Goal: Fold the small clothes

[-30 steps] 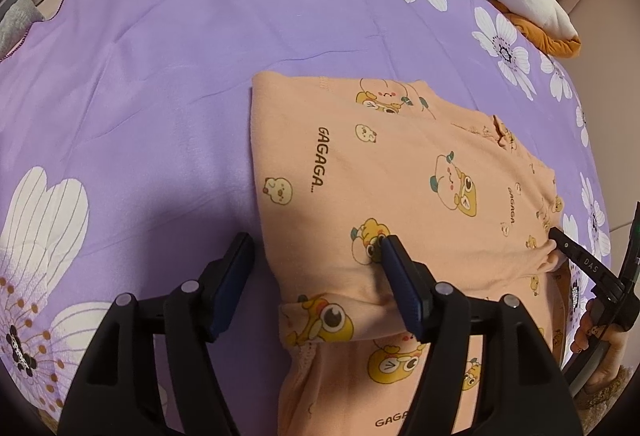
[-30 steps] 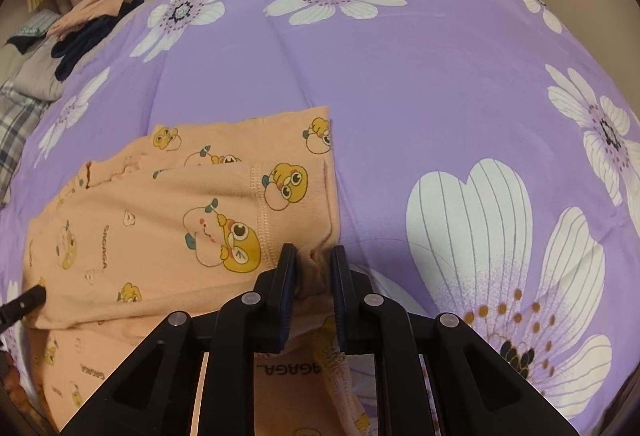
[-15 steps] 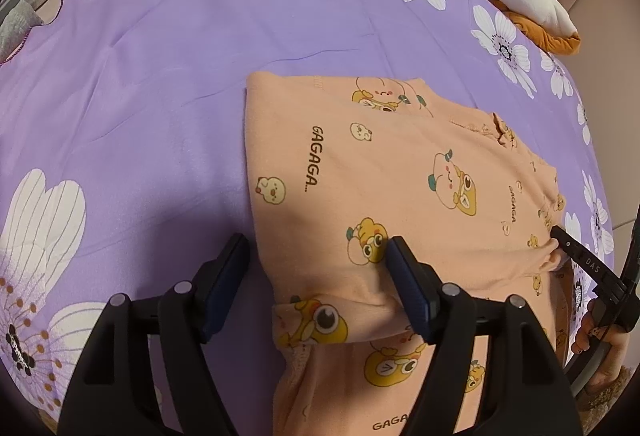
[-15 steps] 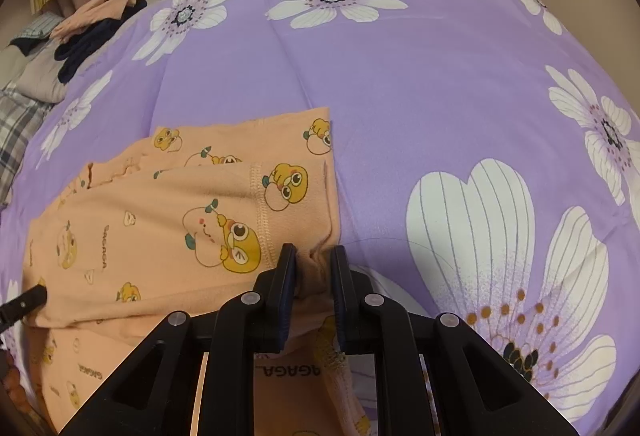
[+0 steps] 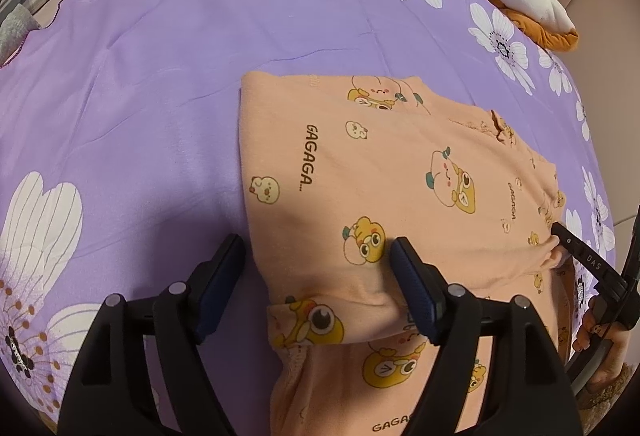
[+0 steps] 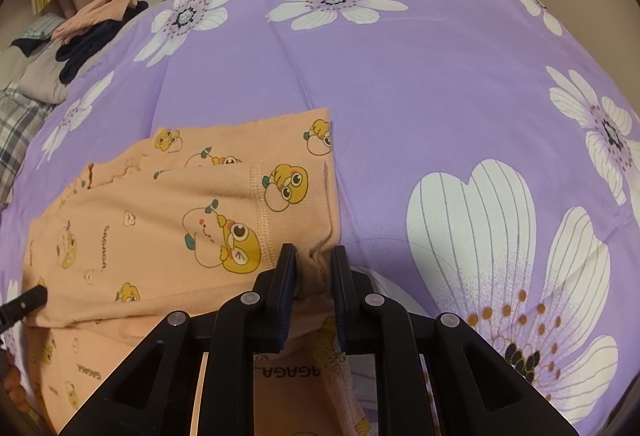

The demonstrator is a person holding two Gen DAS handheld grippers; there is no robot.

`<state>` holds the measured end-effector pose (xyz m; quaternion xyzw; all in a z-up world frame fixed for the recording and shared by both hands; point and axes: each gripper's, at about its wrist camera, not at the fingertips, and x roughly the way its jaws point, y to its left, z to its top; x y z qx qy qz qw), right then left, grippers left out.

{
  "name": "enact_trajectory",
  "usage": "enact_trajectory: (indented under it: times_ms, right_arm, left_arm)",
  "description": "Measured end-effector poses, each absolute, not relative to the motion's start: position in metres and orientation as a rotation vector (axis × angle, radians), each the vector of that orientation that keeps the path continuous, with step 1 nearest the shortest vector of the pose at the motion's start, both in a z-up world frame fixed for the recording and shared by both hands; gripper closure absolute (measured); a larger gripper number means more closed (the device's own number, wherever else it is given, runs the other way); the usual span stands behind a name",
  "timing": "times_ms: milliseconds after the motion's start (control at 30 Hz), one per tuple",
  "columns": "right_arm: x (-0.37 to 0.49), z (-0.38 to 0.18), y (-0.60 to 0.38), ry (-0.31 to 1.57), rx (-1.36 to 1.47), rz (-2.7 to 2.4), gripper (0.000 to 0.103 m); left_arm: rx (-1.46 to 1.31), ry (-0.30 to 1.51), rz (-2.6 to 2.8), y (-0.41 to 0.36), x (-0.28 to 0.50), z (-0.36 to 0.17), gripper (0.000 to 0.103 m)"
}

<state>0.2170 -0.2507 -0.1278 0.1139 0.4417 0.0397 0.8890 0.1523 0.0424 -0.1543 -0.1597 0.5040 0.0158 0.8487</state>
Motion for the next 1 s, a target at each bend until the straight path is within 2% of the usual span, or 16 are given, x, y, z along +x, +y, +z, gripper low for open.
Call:
enact_trajectory:
  times_ms: [467,667,767,833,867,900,967,1000]
  right_arm:
    - [0.215,-0.129,-0.251,0.900,0.244,0.083,0.090]
    - [0.216,-0.131,-0.254,0.893,0.259,0.101,0.087]
    - [0.217,-0.130,-0.254,0.889,0.246,0.113,0.086]
    - [0.220,-0.128,-0.254,0.901,0.237,0.124,0.084]
    - [0.221,-0.125,-0.255,0.912,0.232,0.123,0.079]
    - [0.221,-0.122,-0.256,0.922,0.224,0.114,0.065]
    - [0.216,-0.109,-0.260,0.908,0.214,0.090,0.047]
    - [0.209,-0.100,-0.263,0.872,0.219,0.100,0.045]
  left_arm:
    - [-0.329,1.060,0.037,0.040,0.152,-0.155,0.024]
    - [-0.333,1.067,0.037,0.037,0.155,-0.156,0.019]
    - [-0.343,1.087,0.048,0.037,0.158,-0.154,0.019]
    - [-0.371,1.100,0.065,0.041,0.158,-0.148,0.026]
    - [-0.391,1.104,0.073,0.044,0.156,-0.144,0.032]
    - [-0.417,1.095,0.061,0.046,0.151,-0.138,0.035]
    - [-0.439,1.041,0.036,0.051,0.137,-0.123,0.033]
    - [-0.436,1.009,0.038,0.053,0.127,-0.114,0.033]
